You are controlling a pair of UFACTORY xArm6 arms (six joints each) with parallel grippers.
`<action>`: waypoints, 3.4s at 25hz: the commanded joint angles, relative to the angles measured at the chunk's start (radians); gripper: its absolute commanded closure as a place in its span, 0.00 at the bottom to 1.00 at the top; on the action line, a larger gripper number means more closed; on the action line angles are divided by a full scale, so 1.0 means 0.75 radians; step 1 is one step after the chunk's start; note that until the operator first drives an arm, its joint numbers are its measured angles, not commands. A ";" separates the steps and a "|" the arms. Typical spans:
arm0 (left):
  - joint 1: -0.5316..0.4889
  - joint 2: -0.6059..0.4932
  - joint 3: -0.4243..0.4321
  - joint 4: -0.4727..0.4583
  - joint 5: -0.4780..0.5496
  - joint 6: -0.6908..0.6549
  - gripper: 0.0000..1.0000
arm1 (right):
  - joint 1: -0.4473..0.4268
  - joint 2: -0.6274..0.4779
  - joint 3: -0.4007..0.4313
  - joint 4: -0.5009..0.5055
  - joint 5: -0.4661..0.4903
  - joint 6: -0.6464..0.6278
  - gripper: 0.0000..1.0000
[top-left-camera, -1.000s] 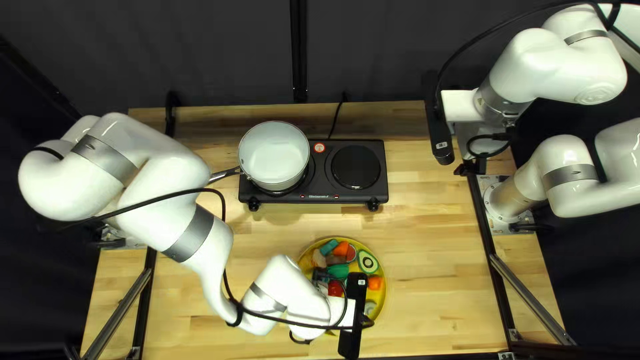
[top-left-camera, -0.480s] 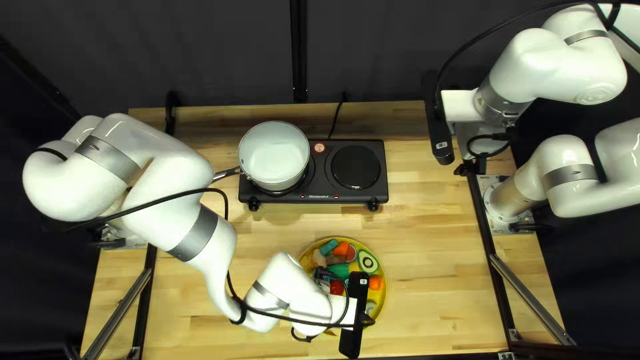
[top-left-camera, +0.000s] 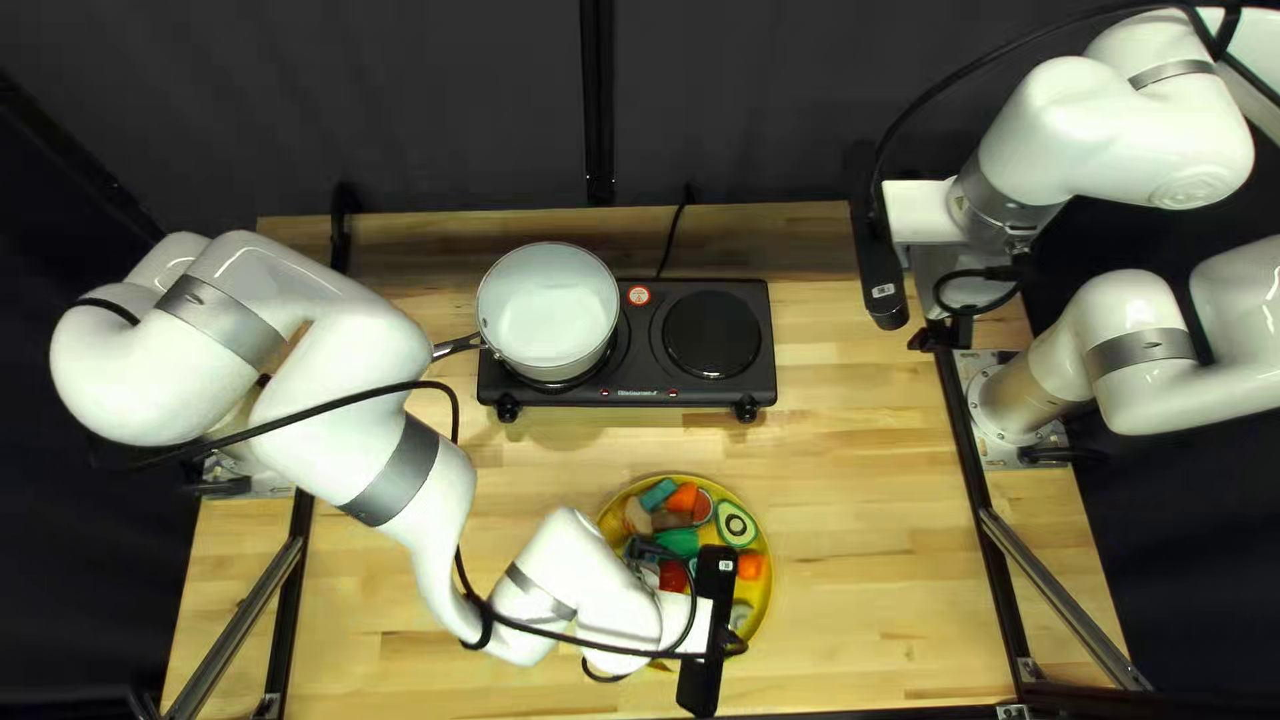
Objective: Pick up a pot and place it onto the stove surface, add food to pot
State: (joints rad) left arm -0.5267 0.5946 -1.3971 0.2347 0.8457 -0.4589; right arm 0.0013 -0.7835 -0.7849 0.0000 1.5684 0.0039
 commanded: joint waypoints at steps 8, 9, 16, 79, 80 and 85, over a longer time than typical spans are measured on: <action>-0.016 -0.114 -0.010 -0.019 0.145 0.032 1.00 | 0.000 0.000 0.000 0.000 0.000 0.000 0.00; -0.015 -0.134 -0.012 -0.020 0.173 0.039 1.00 | 0.000 0.000 0.000 0.000 0.000 0.000 0.00; 0.079 -0.447 0.169 -0.040 0.302 0.147 1.00 | 0.000 0.000 0.000 0.000 0.000 0.000 0.00; 0.782 -0.967 0.622 -0.085 0.324 0.681 0.30 | 0.000 0.000 0.000 0.000 0.000 0.000 0.00; 0.754 -0.967 0.595 -0.082 0.359 0.663 0.32 | 0.000 0.000 0.000 0.000 0.000 0.000 0.00; 0.516 -0.909 0.379 -0.047 0.570 0.516 0.47 | 0.000 0.000 0.000 0.000 0.000 0.000 0.00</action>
State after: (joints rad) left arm -0.0607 -0.1097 -1.0435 0.1836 1.2047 -0.0138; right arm 0.0013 -0.7835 -0.7849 0.0000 1.5684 0.0039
